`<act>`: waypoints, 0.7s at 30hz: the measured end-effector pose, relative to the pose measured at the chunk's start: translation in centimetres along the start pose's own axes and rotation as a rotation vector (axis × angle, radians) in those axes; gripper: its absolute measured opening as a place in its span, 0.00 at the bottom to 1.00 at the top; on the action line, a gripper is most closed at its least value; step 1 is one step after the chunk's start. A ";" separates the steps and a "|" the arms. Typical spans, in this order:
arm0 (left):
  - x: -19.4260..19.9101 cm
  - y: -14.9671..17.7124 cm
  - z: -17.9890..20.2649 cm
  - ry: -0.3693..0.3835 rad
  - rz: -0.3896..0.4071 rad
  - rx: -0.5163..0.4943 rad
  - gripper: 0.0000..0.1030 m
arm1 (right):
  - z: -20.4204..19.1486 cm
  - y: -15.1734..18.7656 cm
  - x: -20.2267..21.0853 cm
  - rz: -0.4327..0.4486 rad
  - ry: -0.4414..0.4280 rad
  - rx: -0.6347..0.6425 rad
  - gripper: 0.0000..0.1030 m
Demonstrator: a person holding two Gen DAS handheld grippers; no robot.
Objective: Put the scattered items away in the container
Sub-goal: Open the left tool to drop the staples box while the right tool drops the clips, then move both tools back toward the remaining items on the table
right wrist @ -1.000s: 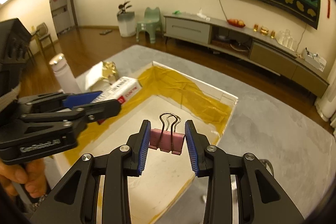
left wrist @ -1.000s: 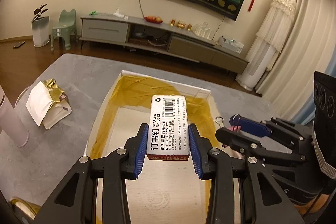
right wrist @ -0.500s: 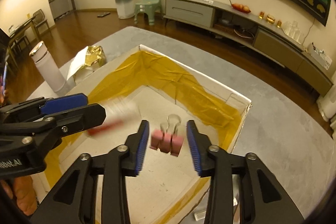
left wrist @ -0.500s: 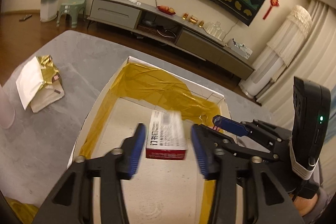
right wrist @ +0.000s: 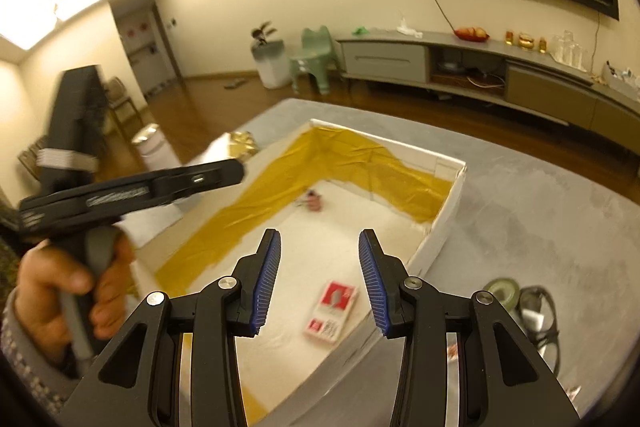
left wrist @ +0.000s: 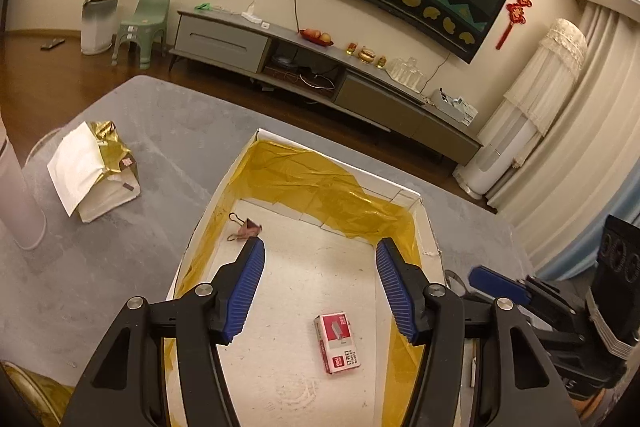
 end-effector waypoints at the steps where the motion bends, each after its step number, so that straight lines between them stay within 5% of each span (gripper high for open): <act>1: 0.1 0.0 0.1 -0.001 0.002 -0.008 0.58 | -0.3 0.3 0.8 0.011 -0.015 -0.001 0.42; 10: 1.9 1.2 2.1 -0.009 0.024 -0.099 0.58 | -1.9 2.6 7.1 0.167 -0.138 -0.007 0.42; 21: 4.5 4.6 9.2 0.047 0.018 -0.271 0.58 | -0.8 2.8 9.3 0.171 -0.139 -0.021 0.42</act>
Point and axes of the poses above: each gripper's, at about its wrist camera, not at the fingertips, and x roughly against the way its jaws point, z to its right, y to its underside, the point moved 3 cm from there along -x, roughly the way its jaws point, and after that the axes turned 10 degrees about z, right-handed, at the moved point
